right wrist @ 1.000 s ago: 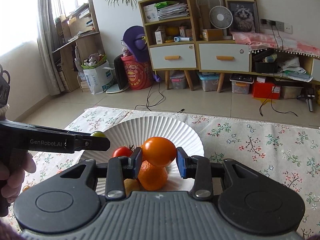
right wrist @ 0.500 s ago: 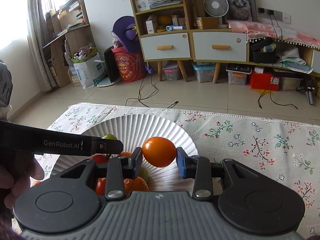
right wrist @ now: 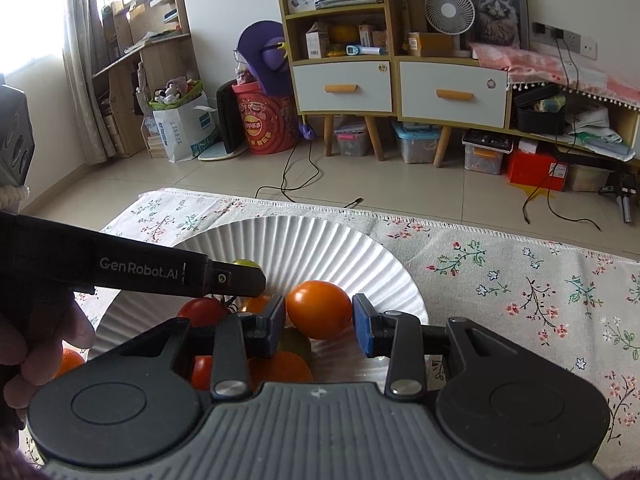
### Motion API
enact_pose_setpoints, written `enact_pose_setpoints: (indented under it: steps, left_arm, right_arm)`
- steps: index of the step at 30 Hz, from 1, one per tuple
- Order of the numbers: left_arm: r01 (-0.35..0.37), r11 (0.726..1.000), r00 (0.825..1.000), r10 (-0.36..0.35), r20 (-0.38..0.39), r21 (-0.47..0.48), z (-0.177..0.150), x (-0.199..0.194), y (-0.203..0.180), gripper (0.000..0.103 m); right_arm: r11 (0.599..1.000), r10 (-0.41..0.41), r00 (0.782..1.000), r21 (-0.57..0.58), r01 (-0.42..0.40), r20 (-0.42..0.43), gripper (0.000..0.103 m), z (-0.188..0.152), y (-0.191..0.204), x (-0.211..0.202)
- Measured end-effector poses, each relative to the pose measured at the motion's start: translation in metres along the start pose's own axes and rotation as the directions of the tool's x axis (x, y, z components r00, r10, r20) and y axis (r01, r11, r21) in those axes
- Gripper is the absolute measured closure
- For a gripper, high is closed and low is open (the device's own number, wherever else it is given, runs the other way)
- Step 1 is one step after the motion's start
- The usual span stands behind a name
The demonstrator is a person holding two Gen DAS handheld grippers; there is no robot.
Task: Organize fruits
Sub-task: 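Carry both tomatoes into the white plate and open both tools, then withdraw both open tools from the plate toward the loose fruit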
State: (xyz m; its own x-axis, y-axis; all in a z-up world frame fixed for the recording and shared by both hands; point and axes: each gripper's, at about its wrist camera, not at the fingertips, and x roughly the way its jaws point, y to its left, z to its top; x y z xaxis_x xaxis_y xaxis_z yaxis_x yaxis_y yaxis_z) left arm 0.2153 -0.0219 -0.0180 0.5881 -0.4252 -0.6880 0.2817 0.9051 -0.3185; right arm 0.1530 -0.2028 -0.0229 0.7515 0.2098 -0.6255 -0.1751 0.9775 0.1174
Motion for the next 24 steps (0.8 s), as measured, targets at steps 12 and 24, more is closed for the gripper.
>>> enact_pose_setpoints:
  steps: [12,24]
  left_arm:
    - [-0.020,0.999,0.999,0.019,0.044,0.029,-0.005,-0.024,-0.002,0.049]
    - [-0.062,0.996,0.994,0.056,0.091,0.069,-0.019,-0.064,-0.002,0.022]
  right_arm:
    - [1.000,-0.016,1.000,-0.012,0.016,0.018,0.049,0.001,0.004,-0.022]
    - [0.999,-0.036,0.998,0.014,0.035,0.044,0.037,-0.005,0.007,-0.057]
